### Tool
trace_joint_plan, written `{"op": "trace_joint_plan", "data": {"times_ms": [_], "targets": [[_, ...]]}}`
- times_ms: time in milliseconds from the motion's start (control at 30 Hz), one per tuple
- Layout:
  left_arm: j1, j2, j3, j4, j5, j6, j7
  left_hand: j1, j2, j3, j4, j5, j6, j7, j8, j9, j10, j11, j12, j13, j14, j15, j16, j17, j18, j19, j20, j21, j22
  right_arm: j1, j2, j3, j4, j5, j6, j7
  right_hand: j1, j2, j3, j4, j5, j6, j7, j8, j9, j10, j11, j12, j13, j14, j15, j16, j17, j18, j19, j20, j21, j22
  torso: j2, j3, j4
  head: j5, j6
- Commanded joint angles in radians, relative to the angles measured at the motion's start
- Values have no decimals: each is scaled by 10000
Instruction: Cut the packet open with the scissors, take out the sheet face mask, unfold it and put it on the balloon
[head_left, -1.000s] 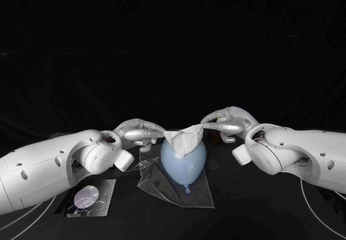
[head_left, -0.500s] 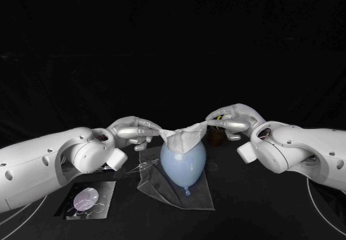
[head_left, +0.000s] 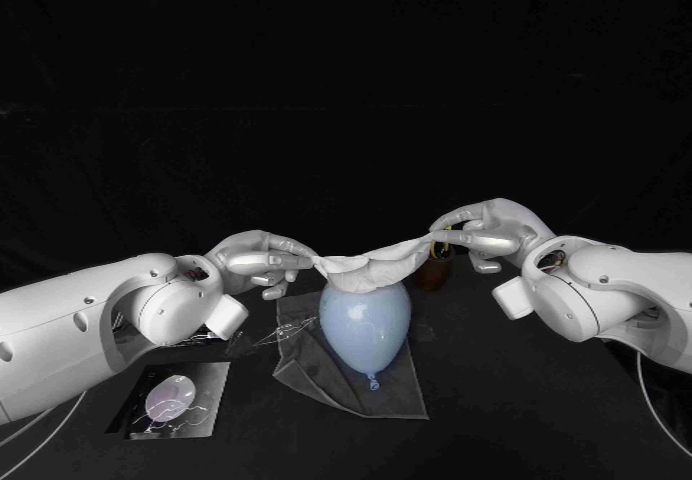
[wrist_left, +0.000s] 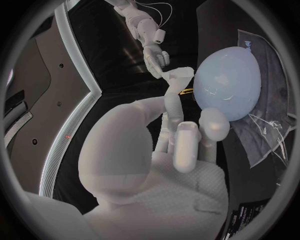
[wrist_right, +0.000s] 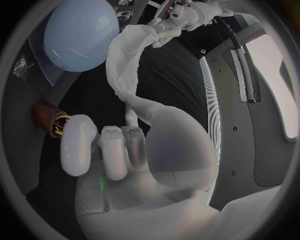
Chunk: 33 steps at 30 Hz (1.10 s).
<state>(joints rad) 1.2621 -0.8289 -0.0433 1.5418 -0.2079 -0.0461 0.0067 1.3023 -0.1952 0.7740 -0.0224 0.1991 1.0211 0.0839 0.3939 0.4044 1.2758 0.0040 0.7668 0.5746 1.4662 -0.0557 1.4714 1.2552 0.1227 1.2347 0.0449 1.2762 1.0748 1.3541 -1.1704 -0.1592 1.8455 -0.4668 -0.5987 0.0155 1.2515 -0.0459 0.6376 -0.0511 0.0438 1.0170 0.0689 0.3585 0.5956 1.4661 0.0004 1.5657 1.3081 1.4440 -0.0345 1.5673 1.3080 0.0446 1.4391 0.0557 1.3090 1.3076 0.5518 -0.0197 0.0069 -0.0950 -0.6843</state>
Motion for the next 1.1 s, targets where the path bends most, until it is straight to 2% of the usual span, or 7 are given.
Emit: {"op": "trace_joint_plan", "data": {"times_ms": [33,367,1100], "targets": [[20,-34,11,38,272,-229,285,-30,36,33,-52,53,63,22,66,1729,73,-31,57,9,256,-49,50,11,-120,41,-56,59,20,15,-51,4,9,-183,-114,78,-11,68,34,-10,49,70,23,37,1644,1047,-37,51,2627,1268,-254,35,2628,112,5,-44,47,1884,0,8,-2,-11,23],[19,-137,9,110,591,-607,611,-36,34,33,-54,61,67,21,67,1733,76,-32,54,5,254,-50,47,1,-120,39,-57,58,18,31,-157,1,64,-180,-173,75,-19,62,38,-17,48,67,22,47,1660,1047,-38,51,2627,1268,-254,35,2628,109,14,-45,62,1888,6,-2,-3,-46,31],[-61,-212,-12,261,852,-480,649,-57,33,36,-57,77,74,18,70,1744,79,-35,34,-22,255,-52,47,0,-124,50,-59,71,37,27,-346,-50,482,-137,-116,38,-34,56,45,-27,49,61,21,62,1689,1047,-38,51,2627,1268,-253,35,2628,109,15,-45,63,1889,11,1,-9,-120,47]]}}
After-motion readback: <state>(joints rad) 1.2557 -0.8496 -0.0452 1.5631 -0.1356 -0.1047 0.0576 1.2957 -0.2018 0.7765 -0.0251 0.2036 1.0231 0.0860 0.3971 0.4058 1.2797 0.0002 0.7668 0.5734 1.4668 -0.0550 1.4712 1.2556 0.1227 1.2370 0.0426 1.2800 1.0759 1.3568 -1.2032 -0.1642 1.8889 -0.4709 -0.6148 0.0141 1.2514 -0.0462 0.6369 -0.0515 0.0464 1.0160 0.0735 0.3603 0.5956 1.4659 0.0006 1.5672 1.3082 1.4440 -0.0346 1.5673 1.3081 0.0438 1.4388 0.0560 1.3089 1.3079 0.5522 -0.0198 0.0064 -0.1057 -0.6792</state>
